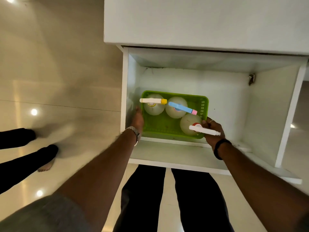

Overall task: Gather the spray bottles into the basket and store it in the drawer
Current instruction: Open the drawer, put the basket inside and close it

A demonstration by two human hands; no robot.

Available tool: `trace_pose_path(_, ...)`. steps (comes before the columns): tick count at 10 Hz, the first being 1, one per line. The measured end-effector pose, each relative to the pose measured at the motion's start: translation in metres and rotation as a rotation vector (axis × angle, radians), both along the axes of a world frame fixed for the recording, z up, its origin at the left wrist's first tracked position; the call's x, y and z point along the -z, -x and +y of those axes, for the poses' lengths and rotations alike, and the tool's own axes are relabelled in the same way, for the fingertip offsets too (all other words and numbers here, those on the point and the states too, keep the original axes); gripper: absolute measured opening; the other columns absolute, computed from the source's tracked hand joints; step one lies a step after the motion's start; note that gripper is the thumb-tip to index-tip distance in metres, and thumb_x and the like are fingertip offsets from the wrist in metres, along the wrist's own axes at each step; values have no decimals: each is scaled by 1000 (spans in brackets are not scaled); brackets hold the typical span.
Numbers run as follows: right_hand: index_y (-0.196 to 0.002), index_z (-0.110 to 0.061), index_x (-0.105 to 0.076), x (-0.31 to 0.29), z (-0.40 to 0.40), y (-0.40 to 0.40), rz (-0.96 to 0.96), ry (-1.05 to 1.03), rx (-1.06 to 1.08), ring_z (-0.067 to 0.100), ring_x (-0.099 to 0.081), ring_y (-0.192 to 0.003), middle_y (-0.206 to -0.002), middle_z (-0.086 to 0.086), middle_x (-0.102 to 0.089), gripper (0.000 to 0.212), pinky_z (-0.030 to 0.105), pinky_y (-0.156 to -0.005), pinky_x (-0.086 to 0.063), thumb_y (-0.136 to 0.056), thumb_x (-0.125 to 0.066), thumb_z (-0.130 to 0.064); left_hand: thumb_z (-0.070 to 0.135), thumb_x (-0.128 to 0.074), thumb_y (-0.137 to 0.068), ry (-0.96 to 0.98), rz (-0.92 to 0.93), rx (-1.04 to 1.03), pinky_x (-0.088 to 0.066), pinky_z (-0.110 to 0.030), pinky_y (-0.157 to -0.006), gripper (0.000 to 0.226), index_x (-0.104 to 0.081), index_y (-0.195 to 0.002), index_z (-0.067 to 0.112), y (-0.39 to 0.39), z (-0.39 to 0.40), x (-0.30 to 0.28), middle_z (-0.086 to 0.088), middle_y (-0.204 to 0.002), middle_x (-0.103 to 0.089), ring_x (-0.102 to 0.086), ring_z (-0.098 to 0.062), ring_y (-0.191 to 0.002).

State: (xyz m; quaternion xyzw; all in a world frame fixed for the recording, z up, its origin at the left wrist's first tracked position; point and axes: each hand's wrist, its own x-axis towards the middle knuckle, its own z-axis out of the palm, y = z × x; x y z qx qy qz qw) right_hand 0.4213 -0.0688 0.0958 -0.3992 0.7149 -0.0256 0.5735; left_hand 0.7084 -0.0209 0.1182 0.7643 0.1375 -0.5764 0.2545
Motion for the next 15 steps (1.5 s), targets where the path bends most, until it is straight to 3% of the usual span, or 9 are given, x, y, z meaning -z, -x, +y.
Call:
trace_pose_path(3, -139, 2, -52, 31, 10, 0, -57, -178, 171, 10, -61, -90, -111, 4, -61, 37, 23, -90, -56, -106, -44, -13, 57, -27, -104, -29, -7, -77, -27, -45, -126, 70, -35, -156, 11, 3, 11, 29, -16, -163, -35, -34, -29, -152)
trace_pose_path(4, -137, 0, -56, 28, 14, 1, -29, -15, -1, 34, -61, -119, -132, 18, -63, 35, 48, -112, -43, -106, -44, -13, 60, -27, -103, -54, -24, -98, -26, -44, -126, 71, -35, -156, 14, 5, 7, 18, -14, -163, -35, -34, -28, -152)
trace_pose_path(5, -139, -3, -57, 26, 15, 1, -40, 16, -97, 39, -57, -125, -133, 21, -64, 36, 51, -112, -42, -106, -45, -15, 54, -27, -105, -59, -90, -71, -28, -44, -126, 66, -38, -155, 13, 6, 7, 7, -12, -163, -38, -36, -28, -151)
trace_pose_path(7, -143, -10, -55, 20, 14, -18, -19, -27, -181, 37, -56, -127, -135, 18, -63, 38, 39, -108, -44, -107, -46, -19, 53, -31, -105, 41, -110, -370, -27, -35, -123, 57, -46, -150, 22, 24, 37, -65, 0, -156, -47, -44, -19, -144)
trace_pose_path(8, -148, -11, -45, 18, 8, -24, -105, -282, 97, 31, -47, -138, -152, 15, -48, 42, 33, -103, -39, -107, -42, -17, 45, -32, -107, 127, -56, -551, -31, -25, -112, 54, -43, -151, 16, 38, 70, -120, 2, -157, -46, -44, -14, -142)
trace_pose_path(10, -142, -17, -54, 16, 21, -20, -127, -132, -106, 30, -55, -126, -135, 11, -61, 38, 43, -112, -42, -106, -43, -9, 38, -35, -106, 165, -45, -467, -51, -31, -92, 44, -67, -123, 13, 56, 103, -156, -1, -120, -77, -70, -16, -113)
trace_pose_path(12, -143, -15, -55, -3, 21, 12, 24, -145, -127, 27, -54, -131, -146, 10, -56, 42, 47, -114, -41, -102, -55, -20, 40, -41, -105, -14, -51, -537, -55, -34, -78, 47, -71, -88, 8, 66, 122, -162, -13, -91, -78, -74, -28, -87)
trace_pose_path(13, -138, -12, -60, -33, 23, 37, 90, -115, -21, 28, -57, -130, -141, 12, -60, 39, 47, -114, -41, -100, -58, -19, 40, -40, -106, -76, -8, -560, -54, -35, -79, 44, -68, -95, 8, 70, 128, -169, -16, -105, -73, -71, -27, -90)
trace_pose_path(15, -99, -10, -74, -141, 51, 48, -23, 38, 514, 19, -73, -75, -85, 11, -76, 29, 26, -66, -60, -94, -61, -35, 44, -40, -105, -129, 114, -640, -51, -43, -99, 53, -44, -144, 8, 80, 126, -176, -18, -143, -57, -59, -33, -122)
